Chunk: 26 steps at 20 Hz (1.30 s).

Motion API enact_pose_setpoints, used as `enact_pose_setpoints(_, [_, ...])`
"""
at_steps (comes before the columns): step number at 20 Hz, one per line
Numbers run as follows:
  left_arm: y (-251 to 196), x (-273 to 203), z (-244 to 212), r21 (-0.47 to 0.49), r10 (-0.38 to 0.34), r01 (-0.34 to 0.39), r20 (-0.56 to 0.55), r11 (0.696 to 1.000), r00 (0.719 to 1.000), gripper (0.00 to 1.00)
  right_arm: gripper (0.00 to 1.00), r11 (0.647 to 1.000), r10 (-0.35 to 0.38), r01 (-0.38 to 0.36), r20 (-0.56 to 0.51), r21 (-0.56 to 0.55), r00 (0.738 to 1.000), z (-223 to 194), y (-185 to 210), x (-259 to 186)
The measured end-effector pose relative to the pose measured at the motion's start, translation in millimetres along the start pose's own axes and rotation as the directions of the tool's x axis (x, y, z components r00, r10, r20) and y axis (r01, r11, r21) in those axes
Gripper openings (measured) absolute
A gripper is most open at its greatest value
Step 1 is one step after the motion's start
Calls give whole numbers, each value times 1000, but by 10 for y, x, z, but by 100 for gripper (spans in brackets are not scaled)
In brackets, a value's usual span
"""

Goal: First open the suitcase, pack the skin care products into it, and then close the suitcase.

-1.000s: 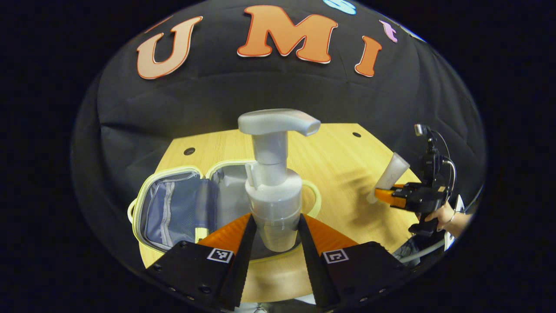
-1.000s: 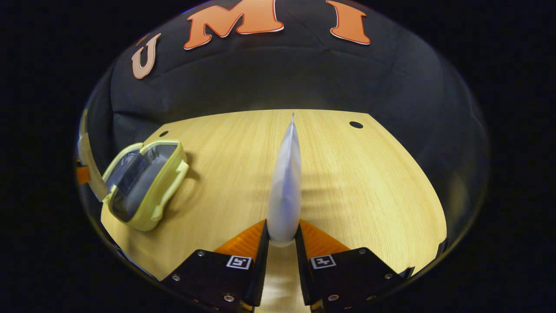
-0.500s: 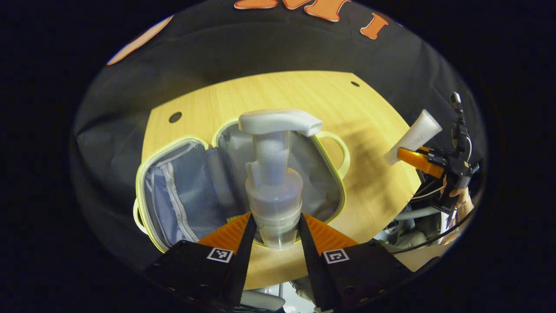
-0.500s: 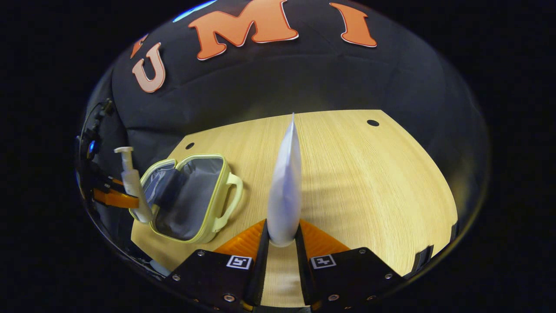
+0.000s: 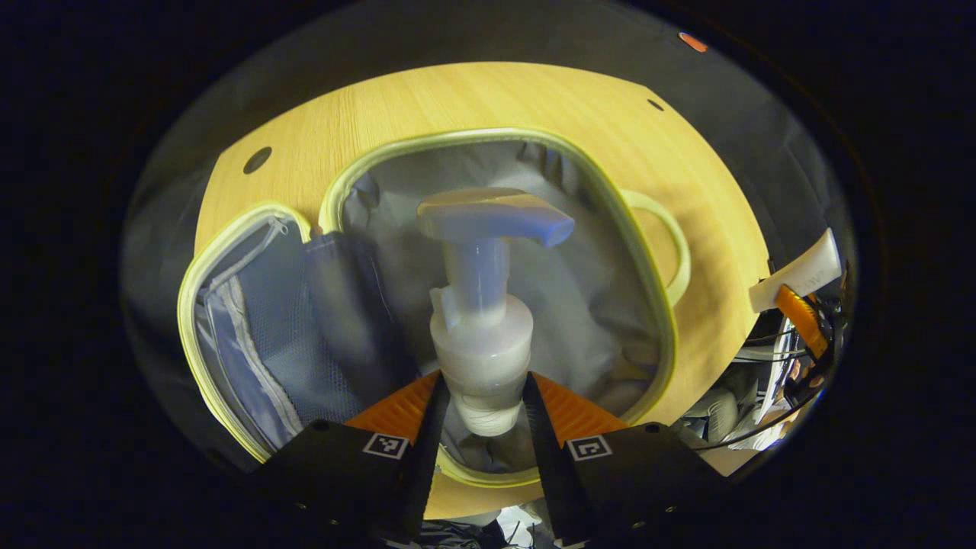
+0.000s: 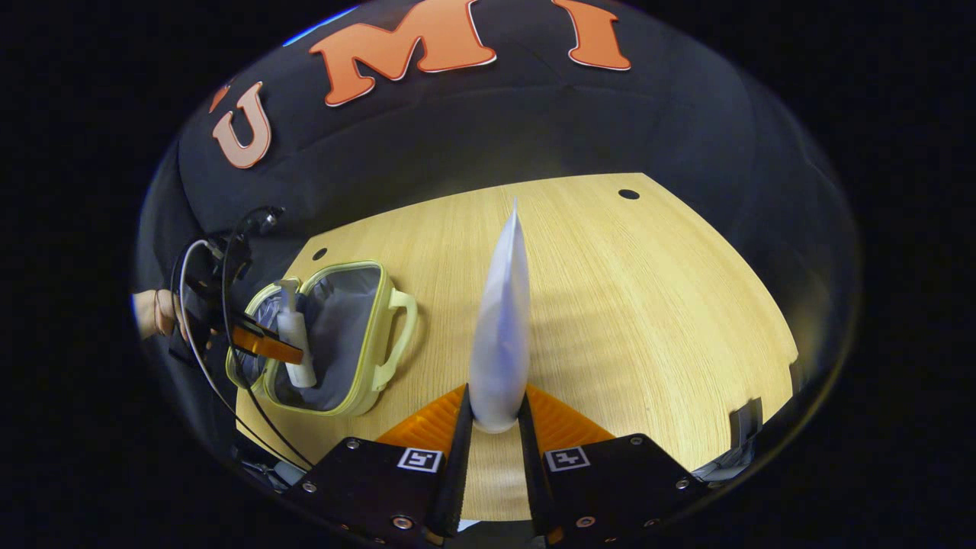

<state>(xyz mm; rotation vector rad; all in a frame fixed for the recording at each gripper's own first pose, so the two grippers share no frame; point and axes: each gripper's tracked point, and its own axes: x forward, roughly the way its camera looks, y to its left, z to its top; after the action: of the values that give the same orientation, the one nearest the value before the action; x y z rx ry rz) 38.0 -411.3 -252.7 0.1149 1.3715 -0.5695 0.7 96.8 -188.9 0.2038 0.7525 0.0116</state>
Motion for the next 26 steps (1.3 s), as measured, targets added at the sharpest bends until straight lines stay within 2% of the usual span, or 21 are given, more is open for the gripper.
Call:
enact_pose_setpoints(6, [-48, 244, 75, 23, 2, -3, 24, 1000, 1000, 60, 35, 1000, 0, 0, -17, -3, 1000, 29, 24, -5])
enact_pose_setpoints(8, [-87, 229, 126, 21, -4, 3, 59, 1000, 998, 63, 35, 1000, 11, -11, -15, -14, 1000, 84, 97, -19])
enact_pose_setpoints(9, [-153, 215, 130, 16, -17, 15, 73, 1000, 997, 74, 30, 1000, 17, -18, -15, -23, 1000, 123, 141, -15])
enact_pose_setpoints(10, [-184, 161, 165, 18, -12, 10, 94, 1000, 995, 82, 30, 999, 27, -27, -16, -33, 1000, 153, 207, -17])
enact_pose_setpoints(11, [-162, 111, 206, 27, 13, -17, 125, 1000, 992, 96, 35, 998, 39, -39, -15, -42, 999, 204, 279, -23])
enact_pose_setpoints(13, [-122, -58, 304, 31, 75, -83, 210, 996, 975, 100, 35, 995, 77, -78, -15, -62, 997, 317, 462, -47])
enact_pose_setpoints(16, [-150, -569, 467, 36, 111, -134, 376, 990, 920, 100, 35, 986, 124, -125, -18, -106, 992, 515, 757, -71])
enact_pose_setpoints(17, [-153, -754, 513, 41, 116, -148, 436, 988, 892, 99, 30, 982, 141, -143, -22, -120, 990, 564, 872, -74])
enact_pose_setpoints(18, [-116, -939, 476, 45, 130, -173, 488, 984, 863, 100, 35, 977, 163, -166, -34, -133, 986, 609, 999, -63])
enact_pose_setpoints(21, [120, -1622, 352, 27, 202, -274, 607, 961, 769, 99, 35, 957, 233, -245, -93, -152, 968, 650, 1474, -48])
enact_pose_setpoints(23, [235, -2119, 218, -17, 227, -287, 658, 958, 718, 99, 35, 942, 267, -293, -162, -166, 950, 585, 1762, 21])
enact_pose_setpoints(26, [375, -2668, -128, -79, 241, -264, 708, 961, 664, 99, 35, 924, 288, -347, -308, -158, 907, 339, 2126, 207])
